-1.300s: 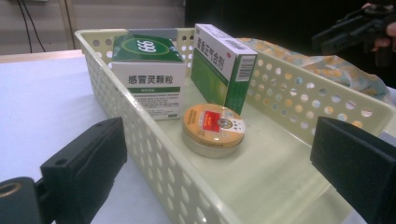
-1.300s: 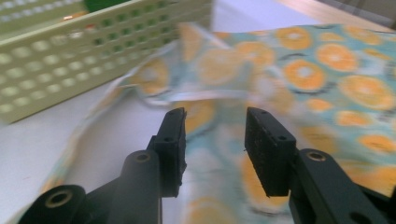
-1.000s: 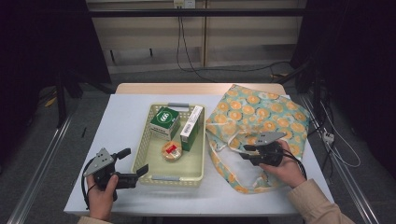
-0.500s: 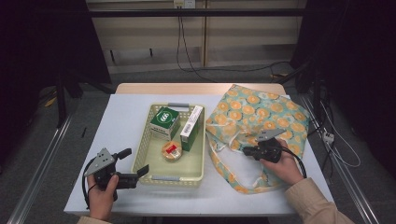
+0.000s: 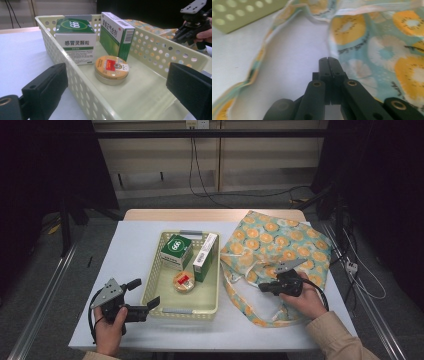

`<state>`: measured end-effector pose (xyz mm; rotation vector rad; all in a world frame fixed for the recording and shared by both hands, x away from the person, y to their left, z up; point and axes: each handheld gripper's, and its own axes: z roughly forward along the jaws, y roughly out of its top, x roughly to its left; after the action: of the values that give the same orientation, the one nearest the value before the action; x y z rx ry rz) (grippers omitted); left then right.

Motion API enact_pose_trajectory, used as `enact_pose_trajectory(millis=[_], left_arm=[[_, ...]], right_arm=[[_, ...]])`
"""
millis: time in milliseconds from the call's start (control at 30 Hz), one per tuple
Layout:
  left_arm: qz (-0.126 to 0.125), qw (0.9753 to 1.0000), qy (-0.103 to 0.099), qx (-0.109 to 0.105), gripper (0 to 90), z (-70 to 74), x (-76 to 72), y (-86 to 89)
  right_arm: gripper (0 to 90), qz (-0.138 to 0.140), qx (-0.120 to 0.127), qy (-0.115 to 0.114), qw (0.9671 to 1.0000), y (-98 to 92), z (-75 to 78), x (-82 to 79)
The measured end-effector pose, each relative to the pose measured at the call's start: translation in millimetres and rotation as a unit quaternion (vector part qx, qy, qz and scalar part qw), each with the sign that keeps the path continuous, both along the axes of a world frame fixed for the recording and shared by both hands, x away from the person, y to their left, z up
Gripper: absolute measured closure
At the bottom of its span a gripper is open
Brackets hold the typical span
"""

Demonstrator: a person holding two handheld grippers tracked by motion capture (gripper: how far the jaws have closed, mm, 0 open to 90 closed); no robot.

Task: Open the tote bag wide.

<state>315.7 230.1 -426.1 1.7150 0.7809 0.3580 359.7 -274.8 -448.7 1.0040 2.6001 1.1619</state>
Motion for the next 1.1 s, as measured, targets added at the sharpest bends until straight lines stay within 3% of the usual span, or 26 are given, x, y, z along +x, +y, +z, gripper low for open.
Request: enact_pose_trajectory(millis=[100,233,367,533,667,733,833,967,1100], left_arm=[[0.001,1.0,0.0,-0.001,3.7,0.4,-0.1,-0.2],[-0.001,1.0,-0.002,-0.002,3.7,1.5,-0.3,-1.0],[-0.002,1.0,0.0,-0.007,3.7,0.9,0.2,0.1],[-0.001,1.0,0.0,-0.007,3.7,1.1,-0.1,0.3],[-0.003,1.0,0.0,-0.006,3.7,1.0,0.3,-0.1],[-0.002,1.0,0.001,-0.006,3.7,1.0,0.2,0.2],[-0.001,1.0,-0.001,-0.007,3.7,1.6,0.0,0.5],[-0.002,1.0,-0.002,-0.007,3.7,2.2,-0.5,0.3],[-0.002,1.0,-0.004,-0.005,3.7,2.4,-0.1,0.9]], right_arm=[[90.0,0.006,0.005,-0.008,0.9999,1.7,5.5,-5.4],[86.7,-0.01,0.013,-0.044,0.9989,-4.2,10.7,-6.6],[73.0,-0.036,0.007,-0.047,0.9982,-9.7,8.9,-7.1],[69.4,-0.027,-0.003,-0.035,0.999,-9.7,2.4,-8.2],[73.7,-0.035,-0.039,-0.032,0.9981,-7.5,-4.0,-6.8],[81.7,-0.045,-0.022,-0.023,0.9985,-9.8,-6.3,-4.4],[88.6,-0.048,-0.028,-0.029,0.998,-10.9,-6.8,-2.8],[90.0,-0.055,-0.018,-0.02,0.9981,-13.0,-7.3,-1.1],[90.0,-0.054,0.014,0.004,0.9984,-17.8,-5.4,-0.8]])
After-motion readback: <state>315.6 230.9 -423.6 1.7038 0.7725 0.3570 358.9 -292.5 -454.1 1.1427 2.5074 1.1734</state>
